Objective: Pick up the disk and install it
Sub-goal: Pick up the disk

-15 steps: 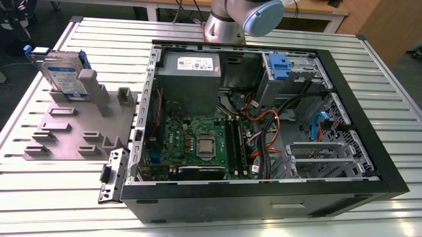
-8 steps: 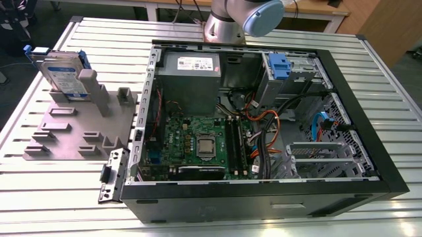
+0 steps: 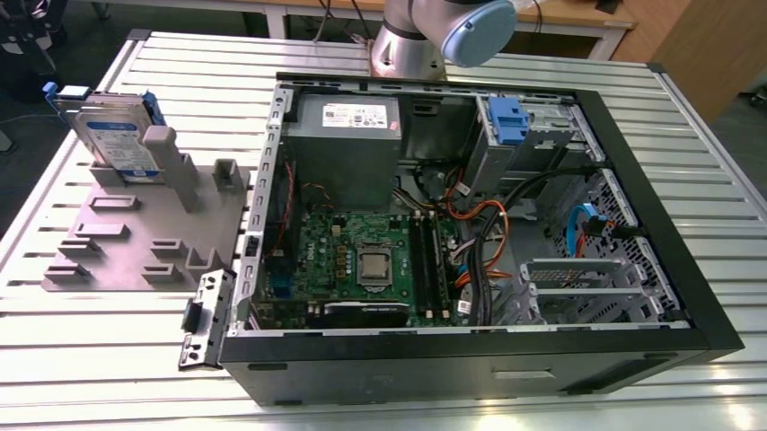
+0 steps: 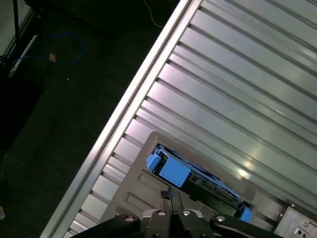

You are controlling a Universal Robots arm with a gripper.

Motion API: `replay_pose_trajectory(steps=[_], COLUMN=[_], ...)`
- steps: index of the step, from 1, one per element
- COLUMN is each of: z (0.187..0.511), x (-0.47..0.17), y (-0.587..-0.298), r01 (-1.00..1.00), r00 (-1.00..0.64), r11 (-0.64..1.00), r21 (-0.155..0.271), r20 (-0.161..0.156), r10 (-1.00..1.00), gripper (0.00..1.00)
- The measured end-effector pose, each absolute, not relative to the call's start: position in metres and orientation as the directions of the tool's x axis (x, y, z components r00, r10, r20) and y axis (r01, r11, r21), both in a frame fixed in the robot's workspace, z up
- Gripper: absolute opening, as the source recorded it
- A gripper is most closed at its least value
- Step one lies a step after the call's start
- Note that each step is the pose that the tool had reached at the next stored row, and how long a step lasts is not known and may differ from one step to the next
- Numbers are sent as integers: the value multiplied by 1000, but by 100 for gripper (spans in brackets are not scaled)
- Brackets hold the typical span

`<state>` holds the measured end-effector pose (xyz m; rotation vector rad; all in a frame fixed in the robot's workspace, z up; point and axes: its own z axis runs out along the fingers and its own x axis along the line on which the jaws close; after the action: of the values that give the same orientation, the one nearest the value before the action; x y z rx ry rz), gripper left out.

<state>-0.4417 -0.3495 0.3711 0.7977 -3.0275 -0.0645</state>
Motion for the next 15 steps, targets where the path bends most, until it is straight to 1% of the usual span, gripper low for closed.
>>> replay_pose_trajectory(steps=[15], z=[371], x=[-442], y=[-350], r01=[-523], r00=[-852], r11=[851], r21=[42], r20=[-1], r10=[-523], gripper=[11])
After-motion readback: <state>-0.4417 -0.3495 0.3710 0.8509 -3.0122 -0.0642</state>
